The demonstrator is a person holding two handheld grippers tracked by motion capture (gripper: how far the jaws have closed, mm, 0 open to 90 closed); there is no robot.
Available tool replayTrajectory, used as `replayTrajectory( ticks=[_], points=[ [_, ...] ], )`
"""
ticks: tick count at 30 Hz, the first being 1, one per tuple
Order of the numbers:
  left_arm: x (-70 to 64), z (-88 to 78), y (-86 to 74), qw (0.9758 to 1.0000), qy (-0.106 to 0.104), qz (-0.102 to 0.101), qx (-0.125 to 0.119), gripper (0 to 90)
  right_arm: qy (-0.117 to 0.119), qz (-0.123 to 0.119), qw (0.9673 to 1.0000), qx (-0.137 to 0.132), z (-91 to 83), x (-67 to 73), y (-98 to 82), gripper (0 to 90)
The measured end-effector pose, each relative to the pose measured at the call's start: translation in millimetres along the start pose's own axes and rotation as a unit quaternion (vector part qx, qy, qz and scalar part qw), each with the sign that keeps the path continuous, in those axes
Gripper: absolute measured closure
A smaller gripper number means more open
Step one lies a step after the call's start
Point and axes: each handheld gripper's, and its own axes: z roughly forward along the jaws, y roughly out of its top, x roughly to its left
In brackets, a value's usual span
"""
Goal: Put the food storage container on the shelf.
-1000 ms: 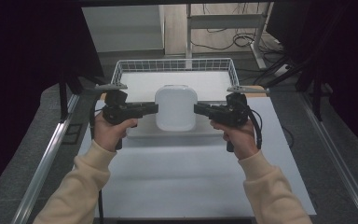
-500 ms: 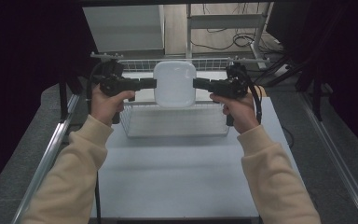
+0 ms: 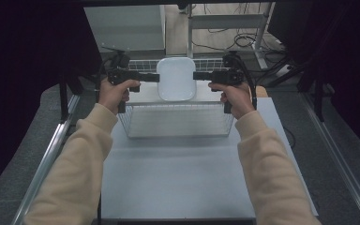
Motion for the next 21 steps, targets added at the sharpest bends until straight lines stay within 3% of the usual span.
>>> replayTrajectory(
  ticks=[1, 3, 5, 8, 9, 10, 11, 12, 15, 21],
  points=[
    [0.0, 0.0, 0.0, 1.0, 0.0, 0.0, 0.0, 79.3, 0.0, 0.0, 1.0, 0.0, 0.0, 0.0, 0.0, 78.6],
    [8.9, 3.0, 6.6, 0.9995, -0.019, -0.025, 0.009, 79.3, 0.002, 0.023, 0.9997, 0.011, 3.8, -6.8, 6.4, 77.7],
    [14.7, 5.9, 11.0, 0.9987, -0.022, -0.043, 0.015, 78.5, 0.0, 0.038, 0.9991, 0.015, 6.8, -10.4, 9.8, 76.5],
    [20.6, 9.8, 15.2, 0.9981, -0.021, -0.054, 0.023, 75.9, -0.009, 0.047, 0.9986, 0.024, 11.8, -12.3, 12.9, 74.2],
    [27.4, 13.4, 18.6, 0.9967, -0.028, -0.072, 0.026, 75.1, -0.015, 0.054, 0.998, 0.03, 16.6, -15.6, 15.7, 72.3],
    [27.4, 13.4, 18.6, 0.9967, -0.028, -0.072, 0.026, 74.8, -0.015, 0.054, 0.998, 0.03, 16.6, -15.6, 15.7, 72.3],
    [34.2, 17.1, 20.4, 0.9942, -0.04, -0.097, 0.026, 74.1, -0.016, 0.072, 0.9968, 0.032, 20.6, -21.1, 17.6, 71.6],
    [34.2, 17.1, 20.4, 0.9942, -0.04, -0.097, 0.026, 73.7, -0.016, 0.072, 0.9968, 0.032, 20.6, -21.1, 17.6, 71.6],
    [49.2, 23.7, 21.4, 0.9883, -0.059, -0.139, 0.022, 71.9, -0.014, 0.099, 0.9946, 0.029, 26.2, -30.2, 19.5, 71.0],
    [59.4, 31.2, 19.7, 0.9842, -0.067, -0.163, 0.015, 68.0, -0.011, 0.124, 0.9918, 0.028, 32.6, -39.3, 18.1, 68.4]
  ],
)
